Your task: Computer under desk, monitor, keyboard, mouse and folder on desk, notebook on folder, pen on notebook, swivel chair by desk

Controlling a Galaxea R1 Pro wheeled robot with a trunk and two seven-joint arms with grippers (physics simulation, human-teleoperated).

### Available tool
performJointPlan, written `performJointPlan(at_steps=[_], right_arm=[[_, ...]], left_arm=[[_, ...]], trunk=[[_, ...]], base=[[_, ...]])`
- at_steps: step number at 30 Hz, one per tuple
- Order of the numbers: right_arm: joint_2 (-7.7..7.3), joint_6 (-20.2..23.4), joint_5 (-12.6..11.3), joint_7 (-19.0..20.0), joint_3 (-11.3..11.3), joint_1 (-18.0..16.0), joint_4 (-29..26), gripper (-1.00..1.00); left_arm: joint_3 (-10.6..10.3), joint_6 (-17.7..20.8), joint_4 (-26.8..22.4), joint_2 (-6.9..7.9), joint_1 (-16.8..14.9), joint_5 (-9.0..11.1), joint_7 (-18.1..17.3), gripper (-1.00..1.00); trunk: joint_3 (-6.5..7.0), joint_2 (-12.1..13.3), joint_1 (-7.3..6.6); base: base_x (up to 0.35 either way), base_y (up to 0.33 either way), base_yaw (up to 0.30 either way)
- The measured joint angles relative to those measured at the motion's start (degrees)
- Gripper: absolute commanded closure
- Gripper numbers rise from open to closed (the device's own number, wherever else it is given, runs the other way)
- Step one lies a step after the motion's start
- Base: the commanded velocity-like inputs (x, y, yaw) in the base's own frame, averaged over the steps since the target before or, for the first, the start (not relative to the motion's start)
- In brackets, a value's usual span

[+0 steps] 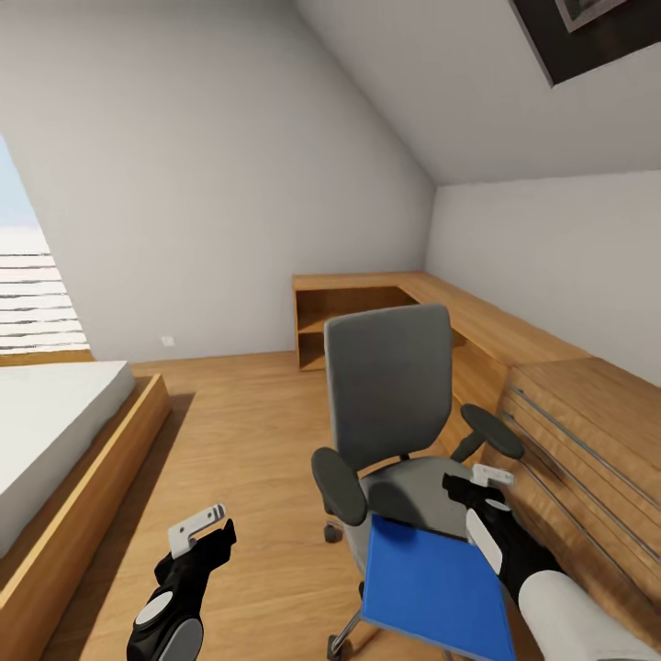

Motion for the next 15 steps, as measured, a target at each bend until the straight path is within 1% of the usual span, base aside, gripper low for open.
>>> performJointPlan(at_steps=[6,13,14,15], right_arm=[[0.03,1.08,-0.02,-0.06,-0.03,0.14,-4.02,-1.0],[0.06,5.71,0.0,-0.02,-0.03,0.72,-10.94,-1.0],[0.11,8.84,-1.0,-0.04,-0.06,2.41,-15.85,-1.0],[0.12,9.9,-1.57,-0.11,-0.06,3.09,-17.46,-1.0]], left_arm=[[0.0,0.0,0.0,0.0,0.0,0.0,0.0,-1.0],[0.0,0.01,0.0,0.0,0.0,0.0,-0.01,-1.0],[0.0,0.01,0.0,0.0,0.0,0.0,-0.01,-1.0],[0.0,0.0,0.0,0.03,0.0,0.0,-0.02,-1.0]], trunk=[[1.08,2.41,-1.32],[2.33,5.21,-2.86],[2.51,5.61,-3.08],[2.69,6.02,-3.3]], base=[[0.0,0.0,0.0],[0.0,0.0,0.0],[0.0,0.0,0.0],[0.0,0.0,0.0]])
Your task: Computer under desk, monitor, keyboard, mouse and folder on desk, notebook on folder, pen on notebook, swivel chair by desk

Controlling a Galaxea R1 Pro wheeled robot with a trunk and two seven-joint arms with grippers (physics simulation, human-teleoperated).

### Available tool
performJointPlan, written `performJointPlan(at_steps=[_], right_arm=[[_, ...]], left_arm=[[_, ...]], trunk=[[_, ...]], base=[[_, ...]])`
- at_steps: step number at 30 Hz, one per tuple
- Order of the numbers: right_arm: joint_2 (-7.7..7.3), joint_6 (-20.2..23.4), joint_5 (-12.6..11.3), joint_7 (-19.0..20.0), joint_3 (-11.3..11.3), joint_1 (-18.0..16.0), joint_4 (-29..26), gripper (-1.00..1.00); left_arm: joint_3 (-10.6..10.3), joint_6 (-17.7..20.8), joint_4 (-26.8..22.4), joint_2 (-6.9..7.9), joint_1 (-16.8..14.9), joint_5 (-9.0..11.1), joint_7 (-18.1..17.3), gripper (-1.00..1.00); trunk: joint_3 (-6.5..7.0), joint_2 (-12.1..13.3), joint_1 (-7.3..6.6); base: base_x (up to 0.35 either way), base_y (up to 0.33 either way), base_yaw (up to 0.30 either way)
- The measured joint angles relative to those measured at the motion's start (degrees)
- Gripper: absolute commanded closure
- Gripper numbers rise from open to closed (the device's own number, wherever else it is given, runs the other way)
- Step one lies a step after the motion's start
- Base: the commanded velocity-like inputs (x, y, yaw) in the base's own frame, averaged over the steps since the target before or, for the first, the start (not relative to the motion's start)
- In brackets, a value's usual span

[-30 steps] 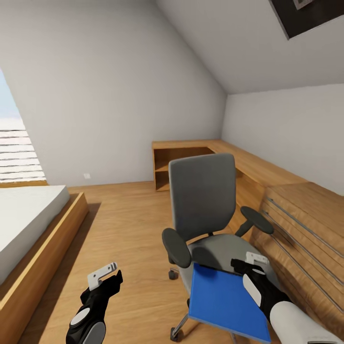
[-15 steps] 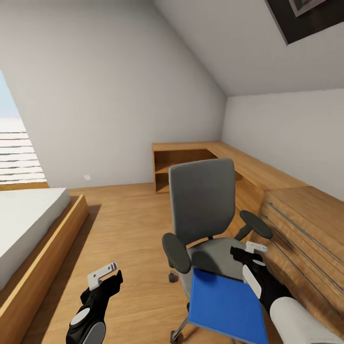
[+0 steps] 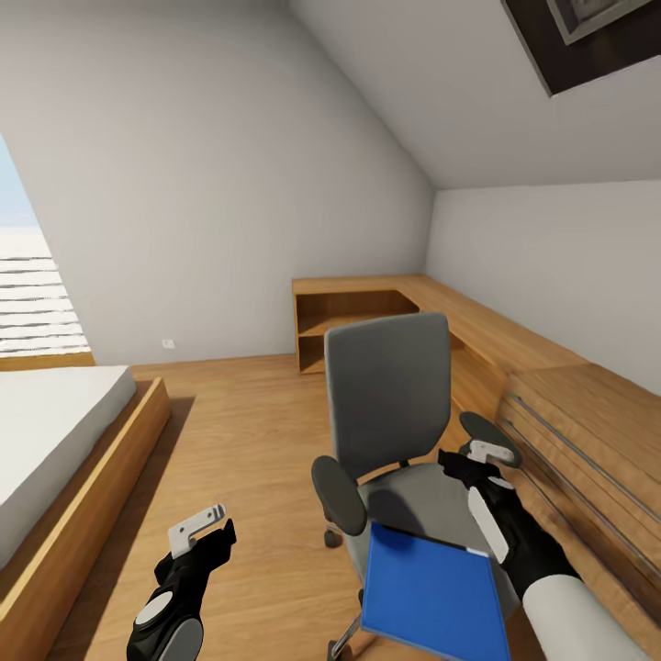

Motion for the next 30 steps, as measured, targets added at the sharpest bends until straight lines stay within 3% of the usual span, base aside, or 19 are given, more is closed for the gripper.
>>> performJointPlan(at_steps=[9,17,28,29,30], right_arm=[[0.16,10.36,-7.08,-4.45,0.03,7.1,-16.78,-1.0],[0.18,15.13,-16.87,-11.97,0.12,13.71,-31.03,-1.0],[0.35,16.58,-20.51,-13.15,0.23,15.12,-34.33,-1.0],[0.31,16.63,-22.76,-13.22,0.16,15.16,-35.1,-1.0],[0.27,16.64,-23.42,-13.24,0.15,15.17,-35.24,-1.0]], left_arm=[[0.02,0.01,0.0,-0.01,0.0,0.01,0.01,-1.0],[0.08,0.07,0.0,0.01,0.0,0.01,0.03,-1.0],[0.08,0.1,0.0,-0.03,0.0,0.07,0.0,-1.0],[0.08,0.09,0.0,-0.02,0.0,0.03,0.0,-1.0],[0.08,0.09,0.0,-0.02,0.0,0.03,0.0,-1.0]], trunk=[[1.44,3.22,-1.76],[1.44,3.22,-1.77],[1.44,3.23,-1.76],[1.44,3.23,-1.76],[1.44,3.23,-1.76]], base=[[0.0,0.0,0.0],[0.0,0.0,0.0],[0.0,0.0,0.0],[0.0,0.0,0.0],[0.0,0.0,0.0]])
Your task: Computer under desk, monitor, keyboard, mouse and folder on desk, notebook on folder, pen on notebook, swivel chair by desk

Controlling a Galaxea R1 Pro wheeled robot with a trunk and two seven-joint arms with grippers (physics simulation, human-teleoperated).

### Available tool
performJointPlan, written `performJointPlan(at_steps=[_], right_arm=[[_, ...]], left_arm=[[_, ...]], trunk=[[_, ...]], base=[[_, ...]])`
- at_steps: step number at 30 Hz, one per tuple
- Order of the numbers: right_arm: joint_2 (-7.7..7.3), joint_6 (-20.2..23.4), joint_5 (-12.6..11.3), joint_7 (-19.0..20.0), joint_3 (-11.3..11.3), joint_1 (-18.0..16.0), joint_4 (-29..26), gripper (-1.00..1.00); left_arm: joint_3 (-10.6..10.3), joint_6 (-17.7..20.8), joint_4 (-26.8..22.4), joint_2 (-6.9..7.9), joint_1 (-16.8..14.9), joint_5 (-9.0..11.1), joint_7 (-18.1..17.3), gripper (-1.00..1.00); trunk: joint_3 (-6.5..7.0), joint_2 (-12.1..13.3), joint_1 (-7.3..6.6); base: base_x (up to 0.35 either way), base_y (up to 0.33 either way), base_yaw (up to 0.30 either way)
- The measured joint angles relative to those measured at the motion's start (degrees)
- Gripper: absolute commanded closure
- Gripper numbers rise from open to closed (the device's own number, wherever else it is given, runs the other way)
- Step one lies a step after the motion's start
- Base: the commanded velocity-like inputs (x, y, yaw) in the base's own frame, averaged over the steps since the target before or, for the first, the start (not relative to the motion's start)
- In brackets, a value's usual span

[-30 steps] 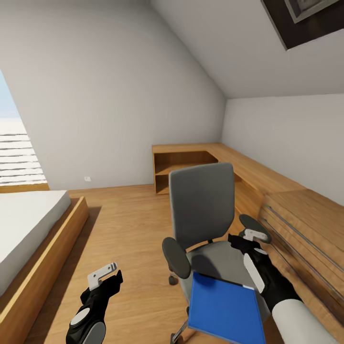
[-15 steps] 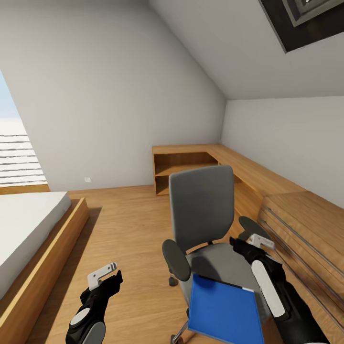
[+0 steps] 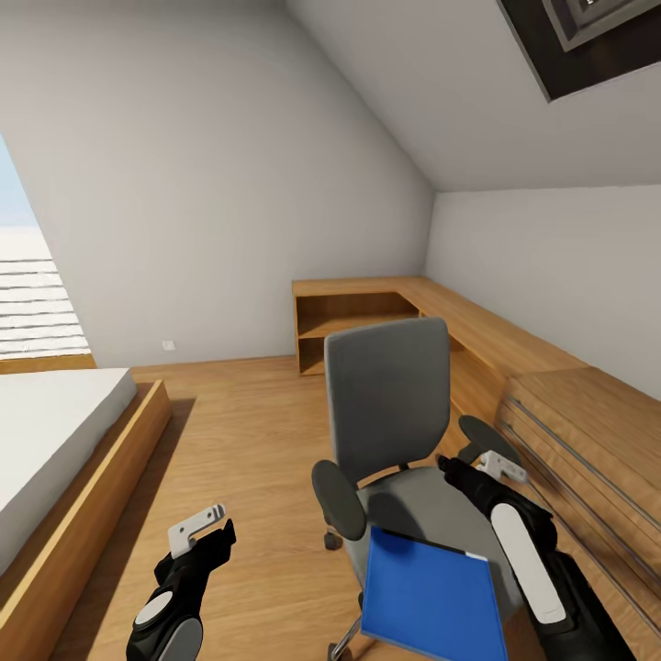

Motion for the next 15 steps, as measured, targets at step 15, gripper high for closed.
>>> performJointPlan(at_steps=[15], right_arm=[[-0.07,-0.22,-3.01,-0.03,-0.04,0.83,-0.53,-1.0]], left_arm=[[-0.09,-0.03,-0.01,-0.01,-0.01,0.07,-0.09,-1.0]], trunk=[[0.0,0.0,0.02]], base=[[-0.115,0.212,-0.105]])
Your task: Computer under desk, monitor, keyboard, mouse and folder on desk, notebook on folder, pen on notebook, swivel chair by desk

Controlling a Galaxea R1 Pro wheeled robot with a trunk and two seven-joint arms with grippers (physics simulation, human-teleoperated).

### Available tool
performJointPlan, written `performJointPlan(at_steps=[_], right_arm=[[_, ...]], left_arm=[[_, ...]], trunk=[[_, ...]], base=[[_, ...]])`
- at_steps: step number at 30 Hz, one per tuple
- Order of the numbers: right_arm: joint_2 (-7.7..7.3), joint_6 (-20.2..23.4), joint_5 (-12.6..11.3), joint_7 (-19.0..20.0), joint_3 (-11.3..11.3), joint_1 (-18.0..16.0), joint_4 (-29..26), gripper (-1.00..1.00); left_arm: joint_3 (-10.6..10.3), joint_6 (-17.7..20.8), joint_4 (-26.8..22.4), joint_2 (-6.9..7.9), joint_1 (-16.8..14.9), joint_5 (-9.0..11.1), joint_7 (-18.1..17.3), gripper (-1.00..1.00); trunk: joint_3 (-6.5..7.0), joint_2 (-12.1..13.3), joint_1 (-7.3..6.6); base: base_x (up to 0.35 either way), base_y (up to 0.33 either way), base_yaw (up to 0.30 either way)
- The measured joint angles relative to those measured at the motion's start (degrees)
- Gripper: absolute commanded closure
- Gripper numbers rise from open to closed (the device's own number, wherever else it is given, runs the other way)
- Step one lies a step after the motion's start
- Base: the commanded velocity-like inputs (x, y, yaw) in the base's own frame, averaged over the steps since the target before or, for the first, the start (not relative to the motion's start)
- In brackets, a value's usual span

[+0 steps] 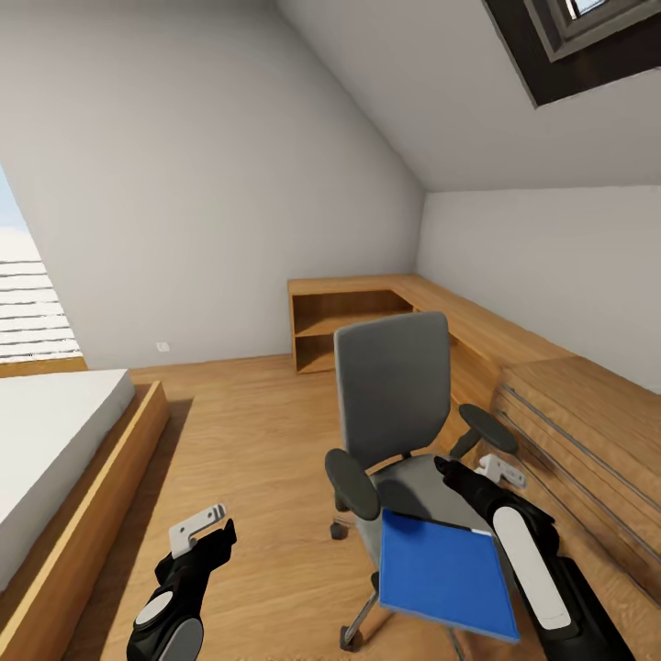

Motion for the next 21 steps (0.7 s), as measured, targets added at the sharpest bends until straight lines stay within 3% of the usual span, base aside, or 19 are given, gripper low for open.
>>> performJointPlan(at_steps=[8,21], right_arm=[[0.0,-0.17,0.04,0.0,-0.06,0.0,0.07,-1.0],[0.12,-0.32,-0.02,0.08,-0.07,-0.01,0.2,-1.0]], left_arm=[[0.0,0.04,0.0,0.0,0.0,0.01,0.0,-1.0],[0.01,0.04,-0.01,0.0,0.01,0.0,0.01,-1.0]], trunk=[[-0.08,0.0,0.0],[-0.14,0.0,0.01]], base=[[-0.168,0.298,-0.224],[-0.2,0.259,-0.028]])
